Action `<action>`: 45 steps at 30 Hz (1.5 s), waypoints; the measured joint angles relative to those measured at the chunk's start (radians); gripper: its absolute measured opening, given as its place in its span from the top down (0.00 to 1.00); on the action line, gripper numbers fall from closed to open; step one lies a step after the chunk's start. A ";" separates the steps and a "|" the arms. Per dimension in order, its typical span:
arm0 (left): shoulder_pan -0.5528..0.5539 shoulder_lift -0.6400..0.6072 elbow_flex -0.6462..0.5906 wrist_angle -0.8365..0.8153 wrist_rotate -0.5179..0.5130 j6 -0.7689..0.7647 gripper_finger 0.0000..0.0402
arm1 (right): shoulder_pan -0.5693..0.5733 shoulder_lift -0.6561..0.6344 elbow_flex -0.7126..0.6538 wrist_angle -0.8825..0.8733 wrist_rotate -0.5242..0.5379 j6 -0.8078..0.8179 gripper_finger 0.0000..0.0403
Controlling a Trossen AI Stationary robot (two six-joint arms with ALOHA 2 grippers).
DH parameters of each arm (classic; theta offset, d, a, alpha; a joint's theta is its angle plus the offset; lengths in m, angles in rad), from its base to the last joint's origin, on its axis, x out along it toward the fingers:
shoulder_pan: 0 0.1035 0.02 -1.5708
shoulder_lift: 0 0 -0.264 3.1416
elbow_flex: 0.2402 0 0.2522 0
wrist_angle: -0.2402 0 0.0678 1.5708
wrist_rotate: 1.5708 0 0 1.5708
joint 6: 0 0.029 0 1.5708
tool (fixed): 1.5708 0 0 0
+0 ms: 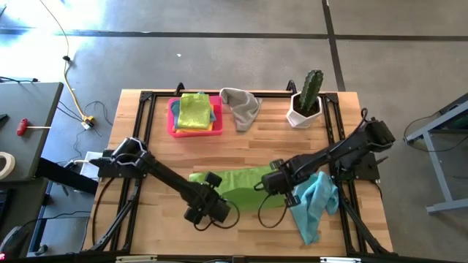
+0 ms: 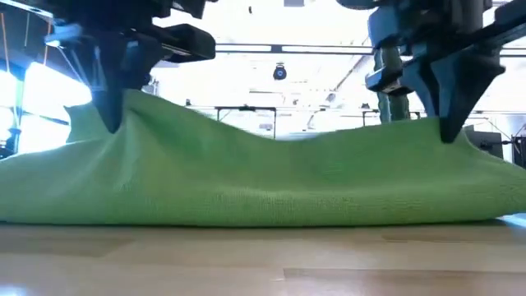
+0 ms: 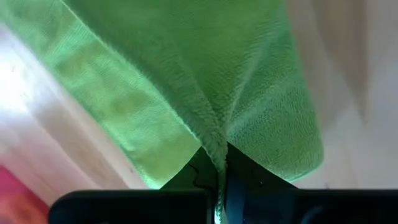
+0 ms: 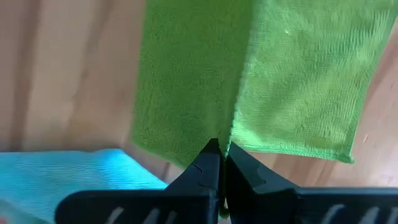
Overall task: Fold microfiber towels
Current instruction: Fold the green towel on the table
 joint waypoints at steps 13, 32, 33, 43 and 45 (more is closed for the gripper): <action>0.057 0.077 -0.001 -0.017 -0.018 -0.139 1.00 | -0.066 0.000 -0.113 0.125 0.002 -0.069 1.00; 0.114 0.143 -0.001 -0.244 -0.159 -0.270 1.00 | -0.187 0.000 -0.113 0.162 0.035 -0.130 1.00; 0.115 0.143 -0.001 -0.260 -0.170 -0.270 1.00 | -0.193 0.000 -0.113 0.162 0.035 -0.136 1.00; 0.178 0.144 -0.001 -0.249 -0.224 -0.253 1.00 | -0.246 0.000 -0.112 0.160 0.058 -0.155 1.00; 0.193 0.144 -0.001 -0.249 -0.231 -0.258 1.00 | -0.253 0.000 -0.112 0.160 0.058 -0.156 1.00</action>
